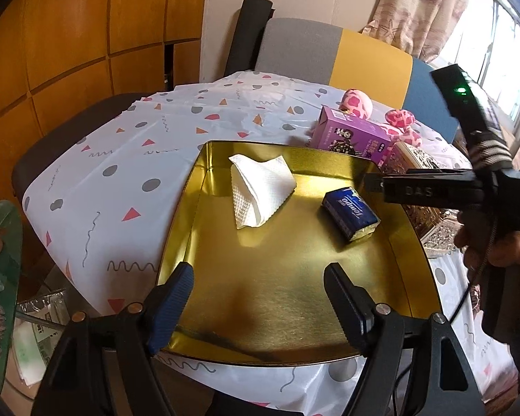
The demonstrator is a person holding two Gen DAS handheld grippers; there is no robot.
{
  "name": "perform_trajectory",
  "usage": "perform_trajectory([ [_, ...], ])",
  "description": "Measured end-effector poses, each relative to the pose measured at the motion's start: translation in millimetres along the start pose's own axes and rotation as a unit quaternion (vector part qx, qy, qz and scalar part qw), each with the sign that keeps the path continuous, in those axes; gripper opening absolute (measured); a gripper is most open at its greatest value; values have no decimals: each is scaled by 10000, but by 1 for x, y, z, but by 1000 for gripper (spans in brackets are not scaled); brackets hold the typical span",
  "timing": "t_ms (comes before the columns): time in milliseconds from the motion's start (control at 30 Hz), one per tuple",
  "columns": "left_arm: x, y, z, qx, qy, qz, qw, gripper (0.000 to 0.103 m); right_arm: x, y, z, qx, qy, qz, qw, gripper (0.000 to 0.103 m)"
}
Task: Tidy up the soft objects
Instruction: 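Grasp the brown satin scrunchie with the left gripper while the right tool returns to the table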
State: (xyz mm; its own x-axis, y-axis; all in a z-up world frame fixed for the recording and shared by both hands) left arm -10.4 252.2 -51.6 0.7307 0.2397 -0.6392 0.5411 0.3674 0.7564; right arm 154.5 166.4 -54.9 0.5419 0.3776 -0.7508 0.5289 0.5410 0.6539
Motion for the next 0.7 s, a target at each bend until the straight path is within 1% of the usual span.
perform_trajectory([
  [333,-2,-3,14,176,-42,-11,9998,78,-41,-14,10,160,61,473,9987,73],
  [467,-3,-4,21,266,-84,-14,9996,78,-57,-21,23,289,81,630,9976,73],
  [700,-4,-5,39,490,-206,-48,9986,78,-85,-40,58,573,-73,823,9949,73],
])
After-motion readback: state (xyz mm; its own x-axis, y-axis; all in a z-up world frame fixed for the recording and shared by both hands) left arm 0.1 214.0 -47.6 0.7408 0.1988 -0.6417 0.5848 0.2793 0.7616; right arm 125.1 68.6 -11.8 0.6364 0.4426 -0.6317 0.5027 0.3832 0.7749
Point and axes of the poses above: each gripper's, at about its wrist camera, not at the fingertips, and x roughly the way its jaws point, z to its right, y to its top, the point moved 6 cm from there along x, roughly the way its jaws point, and after that the axes turned 7 degrees about z, right-handed, at the moved point
